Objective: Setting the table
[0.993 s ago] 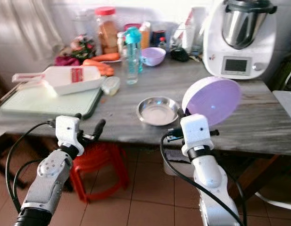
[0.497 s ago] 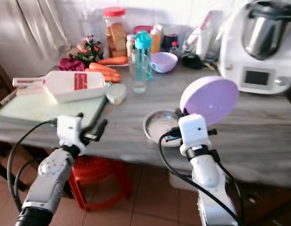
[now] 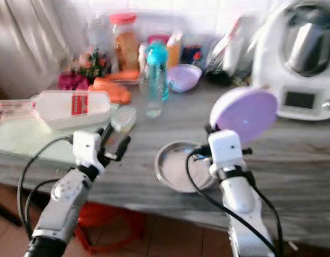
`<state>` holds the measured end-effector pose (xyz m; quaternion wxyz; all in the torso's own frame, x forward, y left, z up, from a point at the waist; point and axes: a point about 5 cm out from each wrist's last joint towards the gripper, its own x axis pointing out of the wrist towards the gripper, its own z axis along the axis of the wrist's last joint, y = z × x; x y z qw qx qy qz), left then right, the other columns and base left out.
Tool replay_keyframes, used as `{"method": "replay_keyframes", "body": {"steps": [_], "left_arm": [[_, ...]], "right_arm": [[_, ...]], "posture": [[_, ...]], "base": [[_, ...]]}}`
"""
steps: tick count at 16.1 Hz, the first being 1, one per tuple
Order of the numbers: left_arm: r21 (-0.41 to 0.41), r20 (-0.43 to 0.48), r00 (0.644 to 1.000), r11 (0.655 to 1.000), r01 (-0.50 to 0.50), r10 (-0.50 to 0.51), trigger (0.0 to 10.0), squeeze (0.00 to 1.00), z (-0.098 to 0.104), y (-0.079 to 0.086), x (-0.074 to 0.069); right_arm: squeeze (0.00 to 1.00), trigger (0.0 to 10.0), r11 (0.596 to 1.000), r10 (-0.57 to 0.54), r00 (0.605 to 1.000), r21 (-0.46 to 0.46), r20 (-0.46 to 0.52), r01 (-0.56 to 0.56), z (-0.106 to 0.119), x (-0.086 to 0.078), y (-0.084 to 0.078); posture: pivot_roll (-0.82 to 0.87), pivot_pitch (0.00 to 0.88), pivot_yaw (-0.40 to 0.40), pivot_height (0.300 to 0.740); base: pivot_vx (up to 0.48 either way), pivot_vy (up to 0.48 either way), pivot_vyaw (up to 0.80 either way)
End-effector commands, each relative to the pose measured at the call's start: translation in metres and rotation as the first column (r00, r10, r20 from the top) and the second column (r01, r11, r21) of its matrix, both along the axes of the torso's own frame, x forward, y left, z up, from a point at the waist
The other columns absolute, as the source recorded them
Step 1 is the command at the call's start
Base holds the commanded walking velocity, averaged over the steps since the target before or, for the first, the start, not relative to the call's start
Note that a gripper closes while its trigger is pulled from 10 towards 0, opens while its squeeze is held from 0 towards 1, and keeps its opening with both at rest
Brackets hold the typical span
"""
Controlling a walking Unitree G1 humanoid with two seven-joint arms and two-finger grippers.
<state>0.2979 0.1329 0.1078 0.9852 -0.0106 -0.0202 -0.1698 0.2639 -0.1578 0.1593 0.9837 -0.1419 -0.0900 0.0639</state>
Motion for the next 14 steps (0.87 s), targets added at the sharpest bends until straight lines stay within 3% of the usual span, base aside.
{"method": "replay_keyframes", "body": {"steps": [1,4,8,11,12,14], "left_arm": [[0.011,0.029,0.999,1.0,0.014,-0.015,10.0,0.0,0.005,0.002,-0.002],[0.061,0.064,0.992,0.992,0.108,-0.111,10.0,0.0,0.007,0.008,-0.01],[0.038,0.062,0.949,0.951,0.308,-0.31,10.0,0.0,0.011,0.002,-0.026],[0.09,0.032,0.908,0.906,0.414,-0.419,10.0,0.0,0.009,0.005,-0.038],[0.113,0.011,0.895,0.89,0.443,-0.446,10.0,0.0,0.007,0.011,-0.04],[0.127,0.006,0.897,0.89,0.438,-0.442,10.0,0.0,0.008,0.016,-0.039]], "right_arm": [[0.0,10.0,1.0,0.008,1.0,0.002,0.028,-0.008,0.007,0.0,-0.001],[0.0,10.0,0.999,0.027,1.0,0.025,0.009,-0.027,0.006,0.001,0.001],[0.0,10.0,0.995,0.091,0.996,0.042,-0.022,-0.09,0.008,0.004,0.007],[0.0,10.0,0.982,0.175,0.984,-0.067,-0.031,-0.177,0.015,0.016,0.015],[0.0,10.0,0.962,0.229,0.972,-0.144,-0.049,-0.234,0.016,0.025,0.023],[0.0,10.0,0.921,0.348,0.932,-0.149,-0.103,-0.361,0.014,0.04,0.035]], "posture": [[-0.07,0.0,0.027,0.74],[-0.07,0.0,0.024,0.74],[-0.06,0.0,0.02,0.74],[-0.06,0.0,0.017,0.74],[-0.06,0.0,0.018,0.74],[-0.05,0.006,0.009,0.74]], "base": [[0.0,0.0,0.0],[0.0,0.0,0.0],[0.0,0.0,0.0],[0.0,0.0,0.0],[0.0,0.0,0.0],[0.0,0.0,0.0]]}}
